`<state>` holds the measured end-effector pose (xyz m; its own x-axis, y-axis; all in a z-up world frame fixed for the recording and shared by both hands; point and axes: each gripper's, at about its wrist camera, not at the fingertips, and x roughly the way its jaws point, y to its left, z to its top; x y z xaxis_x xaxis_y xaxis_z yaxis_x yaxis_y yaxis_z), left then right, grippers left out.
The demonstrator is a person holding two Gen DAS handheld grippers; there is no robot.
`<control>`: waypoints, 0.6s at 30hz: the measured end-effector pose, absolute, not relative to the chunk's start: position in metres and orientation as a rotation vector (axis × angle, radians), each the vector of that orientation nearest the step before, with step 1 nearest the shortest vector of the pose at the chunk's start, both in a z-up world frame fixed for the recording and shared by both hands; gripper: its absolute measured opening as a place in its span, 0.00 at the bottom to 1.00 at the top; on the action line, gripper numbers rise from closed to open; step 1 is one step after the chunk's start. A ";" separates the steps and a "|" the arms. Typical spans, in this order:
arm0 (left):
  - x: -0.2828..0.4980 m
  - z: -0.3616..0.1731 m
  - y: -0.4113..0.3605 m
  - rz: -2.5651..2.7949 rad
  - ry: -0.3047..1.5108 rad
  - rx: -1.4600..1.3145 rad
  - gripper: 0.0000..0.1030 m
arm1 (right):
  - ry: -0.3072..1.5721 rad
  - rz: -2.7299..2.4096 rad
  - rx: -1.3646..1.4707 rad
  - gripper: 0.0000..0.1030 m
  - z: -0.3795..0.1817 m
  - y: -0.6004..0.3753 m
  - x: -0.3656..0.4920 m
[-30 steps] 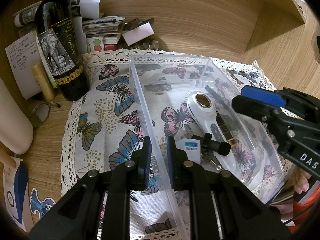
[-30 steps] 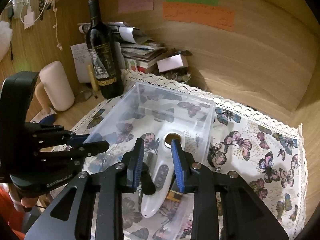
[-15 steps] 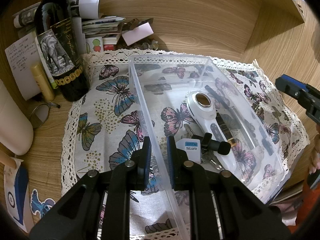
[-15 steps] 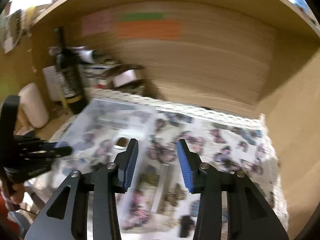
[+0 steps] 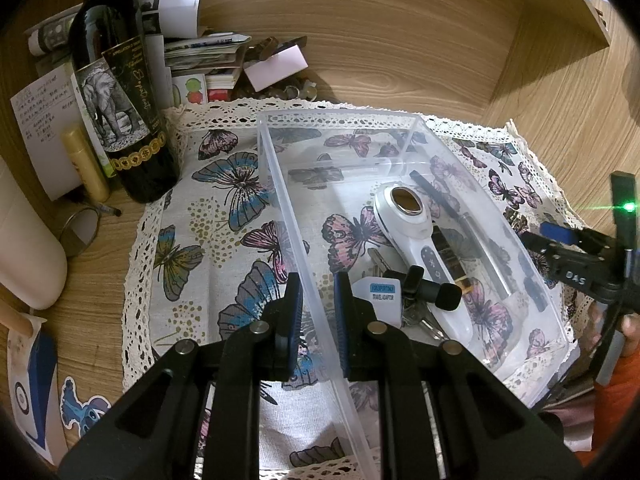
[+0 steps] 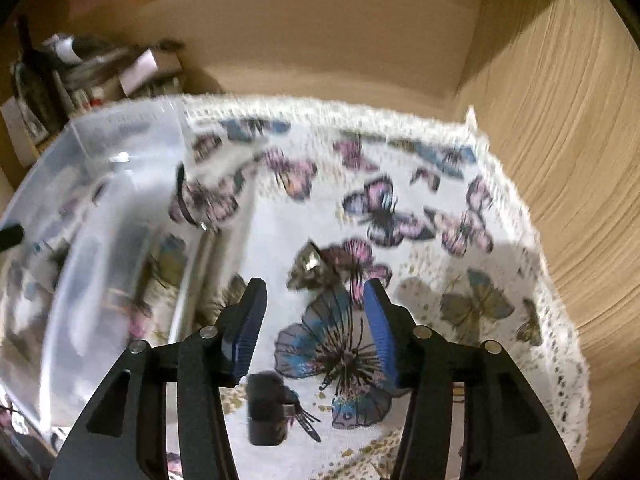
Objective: Organize rigid objects
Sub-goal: 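Grasp the bronze ring-shaped part with the right gripper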
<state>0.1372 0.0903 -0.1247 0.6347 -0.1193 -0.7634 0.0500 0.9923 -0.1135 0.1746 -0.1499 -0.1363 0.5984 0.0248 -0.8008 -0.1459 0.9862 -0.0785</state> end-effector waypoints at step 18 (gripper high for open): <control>0.137 -0.125 0.091 -0.098 0.877 -0.084 0.14 | 0.951 0.130 -0.097 0.32 -0.151 -0.143 0.203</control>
